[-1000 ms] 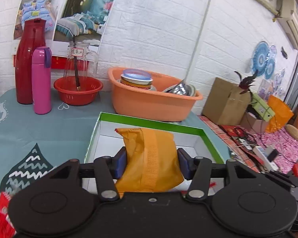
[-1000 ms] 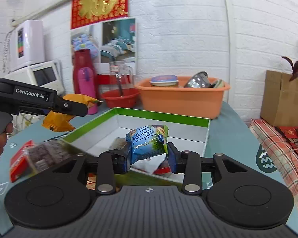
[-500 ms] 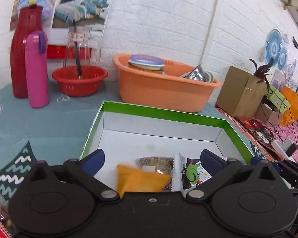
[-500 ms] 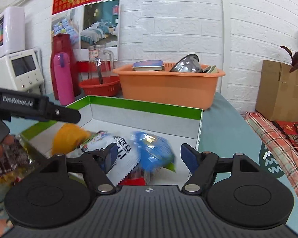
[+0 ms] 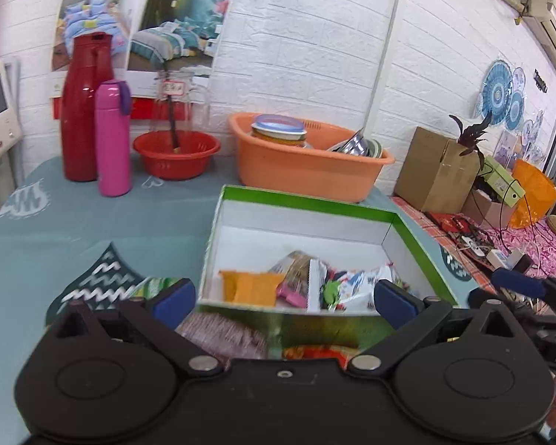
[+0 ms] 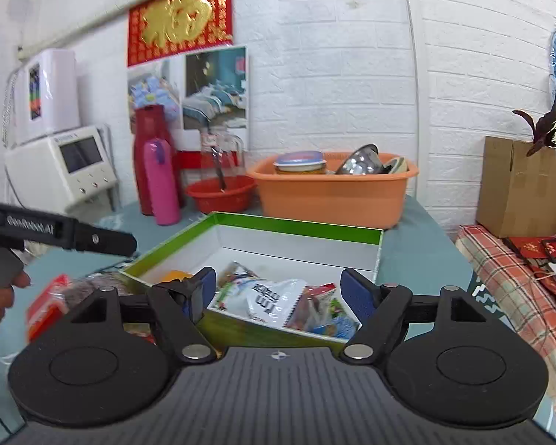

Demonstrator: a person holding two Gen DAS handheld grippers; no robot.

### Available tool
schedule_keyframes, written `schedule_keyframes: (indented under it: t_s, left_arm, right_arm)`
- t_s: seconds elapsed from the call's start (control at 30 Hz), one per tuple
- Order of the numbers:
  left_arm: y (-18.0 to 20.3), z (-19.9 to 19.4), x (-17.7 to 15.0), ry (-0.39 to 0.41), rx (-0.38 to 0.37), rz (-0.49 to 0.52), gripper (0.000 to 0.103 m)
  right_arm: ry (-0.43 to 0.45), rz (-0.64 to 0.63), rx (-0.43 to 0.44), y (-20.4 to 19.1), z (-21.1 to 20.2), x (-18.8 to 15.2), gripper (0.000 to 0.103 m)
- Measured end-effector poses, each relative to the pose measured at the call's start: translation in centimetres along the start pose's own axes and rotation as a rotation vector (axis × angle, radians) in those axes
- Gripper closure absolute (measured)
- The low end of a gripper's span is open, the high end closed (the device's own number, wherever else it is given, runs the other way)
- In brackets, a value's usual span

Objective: Organize snacks
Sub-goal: 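Carry both bags into the green box and open both grippers, then grasp a clear brown-print bag with the left gripper while the right grasps another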

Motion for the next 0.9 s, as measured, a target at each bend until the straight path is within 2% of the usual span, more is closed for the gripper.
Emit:
schedule_keyframes:
  t_s: [0.17, 0.3, 0.4, 0.5, 0.53, 0.6, 0.67, 0.8, 0.83, 0.9]
  left_arm:
    - [-1.7, -0.6, -2.1, -0.032, 0.036, -0.005, 0.0]
    - [-4.2, 0.5, -2.1, -0.027, 0.09, -0.063, 0.0]
    - [-5.6, 1.6, -2.1, -0.052, 0.086, -0.104, 0.0]
    - [-6.3, 2.3, -3.2, -0.112, 0.065, -0.135, 0.0]
    - [-6.5, 2.2, -3.7, -0.127, 0.05, -0.142, 0.032]
    - [-6.4, 0.9, -4.7, -0.128, 0.002, -0.172, 0.043]
    - [-5.6, -0.9, -6.0, -0.131, -0.026, -0.158, 0.047]
    - [-4.8, -3.5, -10.0, -0.188, -0.093, -0.185, 0.049]
    - [-4.9, -4.1, -10.8, -0.19, -0.096, -0.204, 0.044]
    - [-5.2, -5.4, -11.4, -0.167, -0.111, -0.249, 0.02]
  right_arm:
    - [-0.007, 0.026, 0.067, -1.4, -2.6, -1.1, 0.0]
    - [-0.023, 0.049, 0.088, -2.3, -3.7, -2.3, 0.0]
    - [-0.051, 0.04, 0.094, -2.9, -3.9, -3.2, 0.0]
    - [-0.081, 0.038, 0.113, -3.7, -4.0, -4.2, 0.0]
    - [-0.089, 0.039, 0.127, -4.1, -4.0, -4.4, 0.0]
    - [-0.11, 0.038, 0.165, -4.9, -4.0, -5.1, 0.0]
    - [-0.145, 0.043, 0.221, -6.1, -3.8, -6.0, 0.0]
    - [-0.221, 0.062, 0.317, -8.1, -3.1, -8.0, 0.0]
    - [-0.242, 0.067, 0.333, -8.5, -2.8, -8.5, 0.0]
    - [-0.269, 0.066, 0.352, -9.3, -2.4, -9.2, 0.0]
Point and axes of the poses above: each gripper's, at about its wrist camera, not at the fingertips, and z roughly the way its jaws point, y to its right, x to its top, the point moved 7 cm from there along z, roughly the way its jaws point, and after that the axes turned 4 degrees about -x, right-handed, at the moved point
